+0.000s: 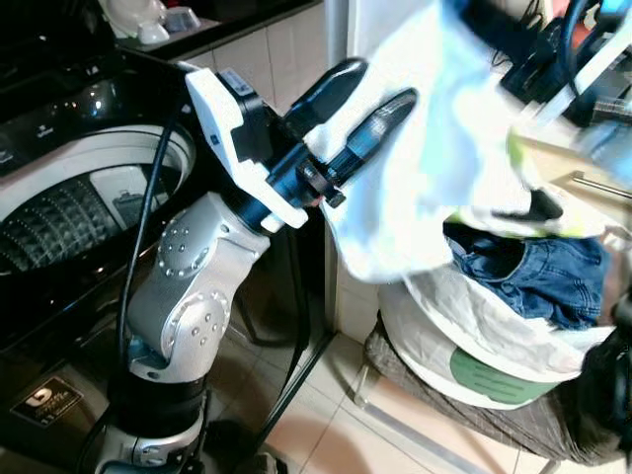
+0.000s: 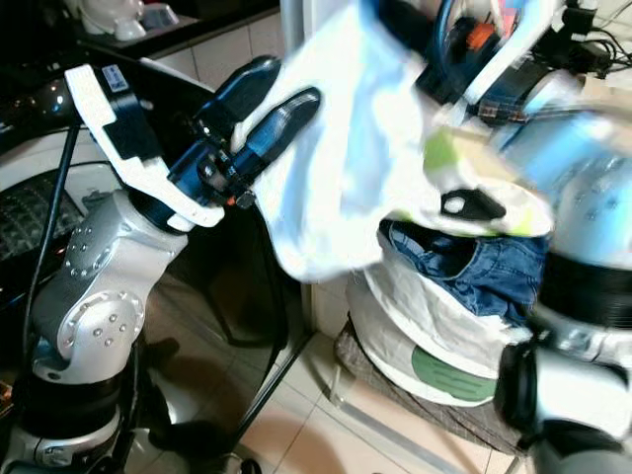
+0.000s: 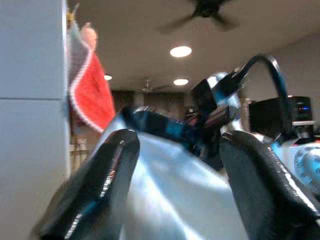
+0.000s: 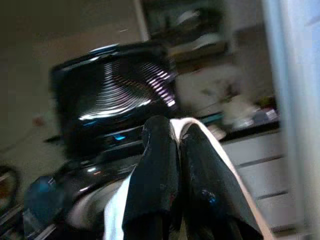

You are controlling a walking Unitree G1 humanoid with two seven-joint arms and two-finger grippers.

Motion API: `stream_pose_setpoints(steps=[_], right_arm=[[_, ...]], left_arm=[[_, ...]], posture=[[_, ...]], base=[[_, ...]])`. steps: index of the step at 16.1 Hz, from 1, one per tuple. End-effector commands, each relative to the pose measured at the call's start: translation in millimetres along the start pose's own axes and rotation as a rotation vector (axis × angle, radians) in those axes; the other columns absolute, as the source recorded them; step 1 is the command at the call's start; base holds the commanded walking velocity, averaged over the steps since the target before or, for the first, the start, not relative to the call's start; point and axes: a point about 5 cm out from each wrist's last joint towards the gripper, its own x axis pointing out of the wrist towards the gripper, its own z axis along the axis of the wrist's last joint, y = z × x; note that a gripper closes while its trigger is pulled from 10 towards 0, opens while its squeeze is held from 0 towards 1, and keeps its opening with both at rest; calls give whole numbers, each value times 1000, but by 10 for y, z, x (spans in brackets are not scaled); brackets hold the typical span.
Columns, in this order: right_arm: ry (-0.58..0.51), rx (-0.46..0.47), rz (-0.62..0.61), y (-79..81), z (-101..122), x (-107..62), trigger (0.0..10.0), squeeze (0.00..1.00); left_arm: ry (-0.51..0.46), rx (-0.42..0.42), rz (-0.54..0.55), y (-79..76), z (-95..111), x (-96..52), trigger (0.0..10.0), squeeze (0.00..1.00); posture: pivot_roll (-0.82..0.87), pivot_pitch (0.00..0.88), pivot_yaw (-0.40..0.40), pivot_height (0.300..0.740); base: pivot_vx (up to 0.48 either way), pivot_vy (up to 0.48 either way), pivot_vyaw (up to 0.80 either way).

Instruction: Clothes washing

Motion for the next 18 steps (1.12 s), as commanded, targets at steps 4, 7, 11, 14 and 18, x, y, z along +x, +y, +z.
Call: stream_pose_setpoints(steps=[4,7,11,14,18], right_arm=[[58,104,147,215,-229,-103,0,0],[54,143,168,253,-251,-165,0,0],[42,178,253,391,-255,-273,0,0],[81,212,232,383,-386,-293,0,0],[109,236,211,394,-505,-321,0,0]], left_arm=[[87,58,16,-15,-148,-61,10000,1000],[163,109,31,3,-293,-140,10000,0],[229,38,-3,-68,-475,-254,10000,0],[269,4,-27,-126,-559,-325,0,0],[272,11,24,-72,-540,-397,0,0]], posture=[[-34,0,20,740],[-37,2,26,740],[-40,4,33,740],[-39,6,32,740],[-27,6,27,740]], base=[[0,0,0],[0,0,0],[0,0,0],[0,0,0],[0,0,0]])
